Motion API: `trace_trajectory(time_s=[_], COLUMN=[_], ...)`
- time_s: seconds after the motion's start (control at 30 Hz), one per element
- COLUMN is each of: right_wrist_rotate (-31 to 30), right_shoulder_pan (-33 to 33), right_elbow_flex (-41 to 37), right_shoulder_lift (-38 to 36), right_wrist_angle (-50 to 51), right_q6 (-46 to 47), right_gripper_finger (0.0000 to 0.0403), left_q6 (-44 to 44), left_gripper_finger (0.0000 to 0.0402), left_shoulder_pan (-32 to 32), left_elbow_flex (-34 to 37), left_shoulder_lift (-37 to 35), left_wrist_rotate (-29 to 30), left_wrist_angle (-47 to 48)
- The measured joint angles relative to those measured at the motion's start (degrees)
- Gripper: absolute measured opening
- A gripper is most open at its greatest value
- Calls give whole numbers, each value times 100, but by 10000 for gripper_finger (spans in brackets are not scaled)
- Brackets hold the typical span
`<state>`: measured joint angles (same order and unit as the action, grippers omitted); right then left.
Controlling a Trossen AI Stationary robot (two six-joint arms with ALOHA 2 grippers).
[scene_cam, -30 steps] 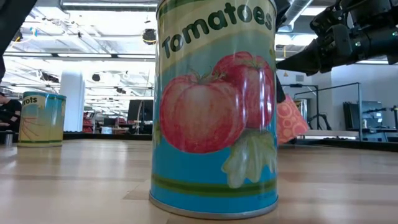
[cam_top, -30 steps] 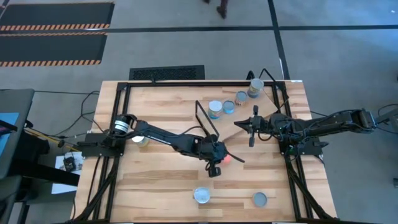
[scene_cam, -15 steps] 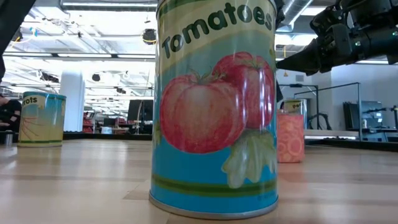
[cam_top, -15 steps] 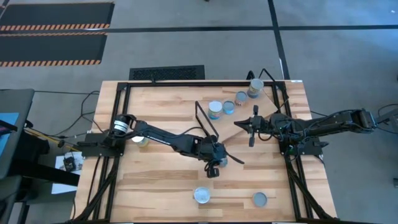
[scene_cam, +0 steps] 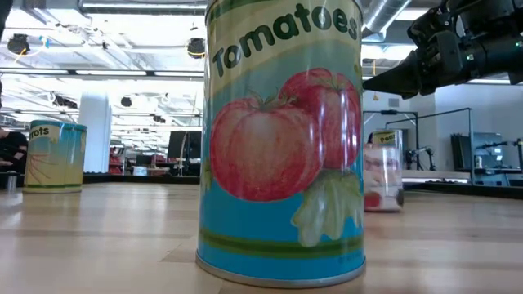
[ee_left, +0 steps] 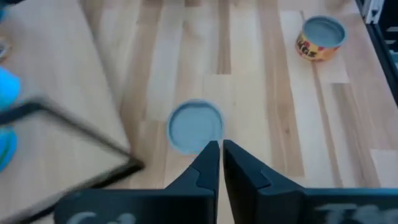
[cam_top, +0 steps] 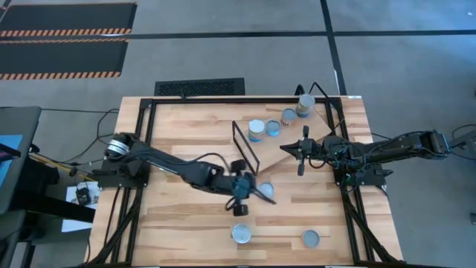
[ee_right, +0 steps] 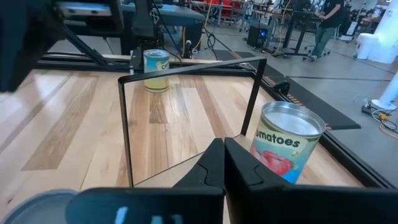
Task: Pick and place cans onto a shelf
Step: Put the red can onto the shelf aligned with other cans
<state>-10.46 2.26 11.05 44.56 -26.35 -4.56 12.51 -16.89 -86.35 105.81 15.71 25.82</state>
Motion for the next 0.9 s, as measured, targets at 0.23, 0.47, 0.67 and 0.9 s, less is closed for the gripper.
trace_trajectory(time_s=[0.23,0.47,0.67,0.9], right_wrist_rotate=[0,-177,-1353,-1515], right_shoulder_pan=[-1,-721,-1918,-2816], right_elbow_flex=[1,449,1195,2111], right_shoulder_lift=[0,110,794,1844], right_wrist_angle=[20,588,1460,2421], right_q6=[2,4,271,1083], right_gripper_finger=[13,11,11,12], left_q6=[332,509,423,-319], left_gripper_finger=[3,1,0,0], left_shoulder_pan=[-347,-238,223,696], left_elbow_flex=[2080,4810,5967,6127], left_shoulder_lift=[-938,-1642,-1691,-1691], left_wrist_rotate=[265,62,-396,-1226], left_wrist_angle=[-1860,-5805,-7603,-8010])
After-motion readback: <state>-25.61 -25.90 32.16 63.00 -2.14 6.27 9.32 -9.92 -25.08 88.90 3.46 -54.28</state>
